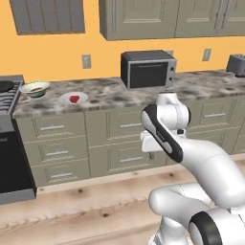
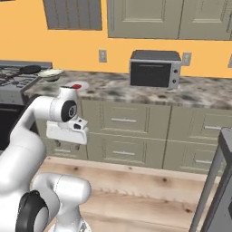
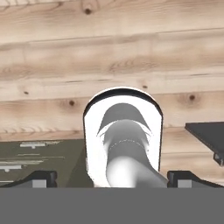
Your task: Place one of the steaks on the plate and the other in the bowl. Then place the bowl in the fridge.
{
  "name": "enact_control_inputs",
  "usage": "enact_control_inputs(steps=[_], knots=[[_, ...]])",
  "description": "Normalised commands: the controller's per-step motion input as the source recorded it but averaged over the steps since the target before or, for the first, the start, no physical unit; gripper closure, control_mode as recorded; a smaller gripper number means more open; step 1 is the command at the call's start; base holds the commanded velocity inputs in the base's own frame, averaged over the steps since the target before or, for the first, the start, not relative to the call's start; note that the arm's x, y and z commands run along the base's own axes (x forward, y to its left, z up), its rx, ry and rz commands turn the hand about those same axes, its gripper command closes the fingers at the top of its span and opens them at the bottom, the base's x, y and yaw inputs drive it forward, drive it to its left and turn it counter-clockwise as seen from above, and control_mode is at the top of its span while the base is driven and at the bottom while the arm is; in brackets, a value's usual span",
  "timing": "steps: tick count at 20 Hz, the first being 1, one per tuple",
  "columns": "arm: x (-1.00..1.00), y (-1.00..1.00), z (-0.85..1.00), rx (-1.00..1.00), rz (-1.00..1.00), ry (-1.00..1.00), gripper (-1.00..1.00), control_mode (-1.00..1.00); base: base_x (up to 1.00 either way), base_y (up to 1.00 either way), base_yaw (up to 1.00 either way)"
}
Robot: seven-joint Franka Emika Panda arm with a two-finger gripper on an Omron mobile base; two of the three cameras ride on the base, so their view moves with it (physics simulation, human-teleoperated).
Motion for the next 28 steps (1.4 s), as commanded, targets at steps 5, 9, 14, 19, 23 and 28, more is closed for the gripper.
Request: enact_control_inputs(steps=[5, 9, 14, 19, 23, 28], knots=[[0.0, 0.0, 0.0, 0.0, 0.0, 0.0, -1.0, 1.0, 0.16, -0.2, 0.0], [0.0, 0.0, 0.0, 0.0, 0.0, 0.0, -1.0, 1.0, 0.85, 0.05, 0.01], [0.0, 0.0, 0.0, 0.0, 0.0, 0.0, -1.0, 1.0, 1.0, 0.0, 0.02], [0.0, 0.0, 0.0, 0.0, 0.0, 0.0, -1.0, 1.0, 0.99, 0.0, 0.01], [0.0, 0.0, 0.0, 0.0, 0.0, 0.0, -1.0, 1.0, 0.73, 0.23, 0.0], [0.0, 0.0, 0.0, 0.0, 0.0, 0.0, -1.0, 1.0, 0.16, 0.57, 0.0]])
